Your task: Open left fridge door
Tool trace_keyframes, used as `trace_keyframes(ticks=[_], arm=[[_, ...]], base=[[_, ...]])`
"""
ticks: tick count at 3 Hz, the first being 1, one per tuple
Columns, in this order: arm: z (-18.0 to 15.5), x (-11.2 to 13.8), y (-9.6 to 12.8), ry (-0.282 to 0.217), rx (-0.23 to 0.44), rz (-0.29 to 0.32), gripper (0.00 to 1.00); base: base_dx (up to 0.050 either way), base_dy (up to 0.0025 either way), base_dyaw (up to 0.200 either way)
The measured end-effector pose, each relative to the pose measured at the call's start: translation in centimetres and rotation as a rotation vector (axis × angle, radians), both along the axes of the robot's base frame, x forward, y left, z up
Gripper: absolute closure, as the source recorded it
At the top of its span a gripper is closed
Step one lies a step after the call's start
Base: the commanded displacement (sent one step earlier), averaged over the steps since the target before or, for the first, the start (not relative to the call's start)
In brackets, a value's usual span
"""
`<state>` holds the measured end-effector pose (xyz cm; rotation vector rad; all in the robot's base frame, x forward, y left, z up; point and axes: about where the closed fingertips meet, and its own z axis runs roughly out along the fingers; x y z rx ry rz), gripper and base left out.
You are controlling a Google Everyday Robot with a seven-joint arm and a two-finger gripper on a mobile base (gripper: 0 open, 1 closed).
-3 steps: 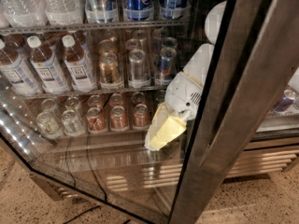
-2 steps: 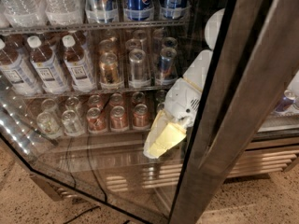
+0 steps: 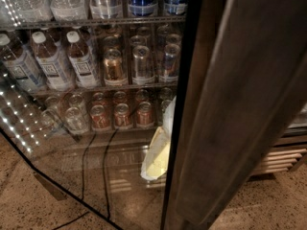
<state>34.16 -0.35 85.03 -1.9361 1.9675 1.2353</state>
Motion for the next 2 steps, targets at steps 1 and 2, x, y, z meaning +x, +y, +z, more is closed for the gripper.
trace_keyframes(ticks=[1,2], arm=[[0.00,0.00,0.00,0.000,0.000,0.000,1.00],[0.00,0.00,0.00,0.000,0.000,0.000,1.00]], base=[[-0.043,0.00216,-0.100],[-0.044,0.00206,-0.096]])
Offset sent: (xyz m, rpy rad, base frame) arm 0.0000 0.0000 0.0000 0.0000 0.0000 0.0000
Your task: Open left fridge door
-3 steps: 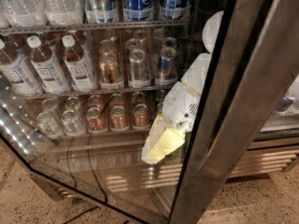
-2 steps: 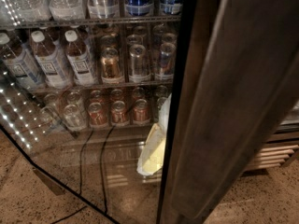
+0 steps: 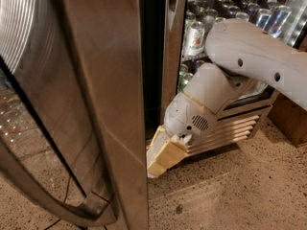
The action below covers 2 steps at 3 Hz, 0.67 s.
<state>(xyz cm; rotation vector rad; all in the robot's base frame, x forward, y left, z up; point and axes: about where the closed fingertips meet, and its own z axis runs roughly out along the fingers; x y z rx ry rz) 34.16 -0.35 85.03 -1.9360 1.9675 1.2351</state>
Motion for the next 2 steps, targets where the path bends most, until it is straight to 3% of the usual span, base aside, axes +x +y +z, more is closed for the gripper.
trace_keyframes(ticks=[2], arm=[[-0.25,0.28,0.48,0.001,0.009,0.009,1.00]], base=[[0.000,0.00000,0.000]])
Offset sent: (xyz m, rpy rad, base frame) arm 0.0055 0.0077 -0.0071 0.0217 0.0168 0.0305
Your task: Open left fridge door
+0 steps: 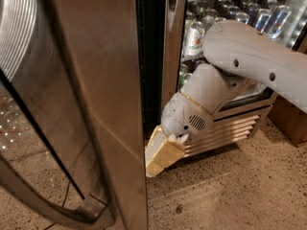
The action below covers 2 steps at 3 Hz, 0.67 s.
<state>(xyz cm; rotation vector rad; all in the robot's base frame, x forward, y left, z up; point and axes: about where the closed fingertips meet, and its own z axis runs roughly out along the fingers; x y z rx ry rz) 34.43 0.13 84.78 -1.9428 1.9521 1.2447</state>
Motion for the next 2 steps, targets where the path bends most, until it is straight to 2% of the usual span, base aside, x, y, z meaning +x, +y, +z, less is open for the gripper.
trace_keyframes(ticks=[1,2], arm=[[-0.9,0.7,1.2,0.024,0.017,0.035,1.00],[-2.6,1.6,3.4,0.077,0.058,0.101,1.00]], base=[[0.000,0.00000,0.000],[0.000,0.00000,0.000]])
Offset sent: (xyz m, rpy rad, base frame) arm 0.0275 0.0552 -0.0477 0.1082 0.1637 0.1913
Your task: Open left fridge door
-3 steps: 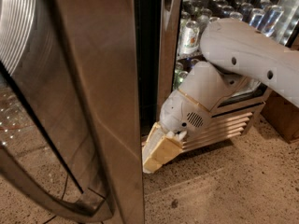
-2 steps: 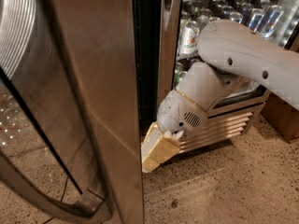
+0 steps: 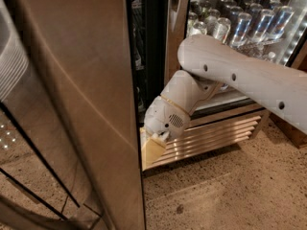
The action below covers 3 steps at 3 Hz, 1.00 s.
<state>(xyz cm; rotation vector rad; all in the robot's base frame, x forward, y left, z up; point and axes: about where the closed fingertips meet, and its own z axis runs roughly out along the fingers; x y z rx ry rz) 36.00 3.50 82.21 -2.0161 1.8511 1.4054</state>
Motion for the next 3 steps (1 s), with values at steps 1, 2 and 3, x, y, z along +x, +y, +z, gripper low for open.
trace_keyframes(ticks=[1,2,3], arm=[[-2.0,0.5,1.4,0.060,0.067,0.052,1.00],[-3.4,0.8,2.1,0.097,0.105,0.081,1.00],[-3.4,0.8,2.1,0.097,0.105,0.081,1.00]], base=[[0.000,0.00000,0.000],[0.000,0.00000,0.000],[-0.040,0.00242,-0.122]])
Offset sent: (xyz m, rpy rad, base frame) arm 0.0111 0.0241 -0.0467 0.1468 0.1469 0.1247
